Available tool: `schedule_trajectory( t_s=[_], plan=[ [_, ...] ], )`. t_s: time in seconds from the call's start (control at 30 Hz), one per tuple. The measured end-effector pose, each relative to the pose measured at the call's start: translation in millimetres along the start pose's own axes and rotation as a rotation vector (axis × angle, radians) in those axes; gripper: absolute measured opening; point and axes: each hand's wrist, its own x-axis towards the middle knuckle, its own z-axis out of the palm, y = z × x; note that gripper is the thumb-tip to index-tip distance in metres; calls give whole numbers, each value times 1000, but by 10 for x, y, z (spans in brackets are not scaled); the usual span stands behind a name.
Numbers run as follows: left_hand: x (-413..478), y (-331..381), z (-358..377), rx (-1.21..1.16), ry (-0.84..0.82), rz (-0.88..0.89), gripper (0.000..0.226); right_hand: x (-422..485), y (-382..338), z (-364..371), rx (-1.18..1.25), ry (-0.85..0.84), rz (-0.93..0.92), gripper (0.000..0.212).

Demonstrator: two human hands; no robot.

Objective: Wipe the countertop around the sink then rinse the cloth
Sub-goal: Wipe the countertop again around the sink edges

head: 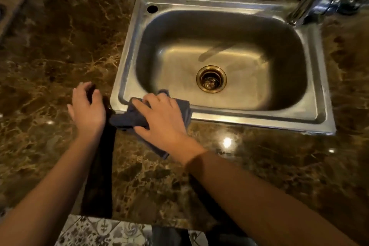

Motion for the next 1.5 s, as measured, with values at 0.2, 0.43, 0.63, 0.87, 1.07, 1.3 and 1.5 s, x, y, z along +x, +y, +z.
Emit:
schedule_trajectory(
  t_s=[0.2, 0.43, 0.63, 0.87, 1.07, 1.3, 1.5],
  plan=[
    [-668, 930, 645, -53, -167, 393, 39, -1054, 1152, -681, -37, 5, 163, 58],
    [-1099, 1131, 1032, 413, -370, 520, 45, -2105, 2053, -1281, -282, 88, 593, 59],
    [-1109, 1233, 964, 486, -381, 521, 55, -1143, 1615, -959, -134, -94, 490, 46],
    [-1112, 1200, 1034, 472, -234, 601, 44, -47, 1443, -594, 195, -739, 447, 60],
    [-1107, 1215, 1012, 461, -317, 571, 50, -960, 1787, -1019, 61, -376, 268, 46],
    [-1061, 1145, 1009, 437, -441, 564, 52, -1995, 2216, -1299, -139, -203, 493, 73],
    [-1071, 1122, 936, 465, -456, 640, 78, -992, 2933, -1274, -346, 14, 694, 76]
  ],
)
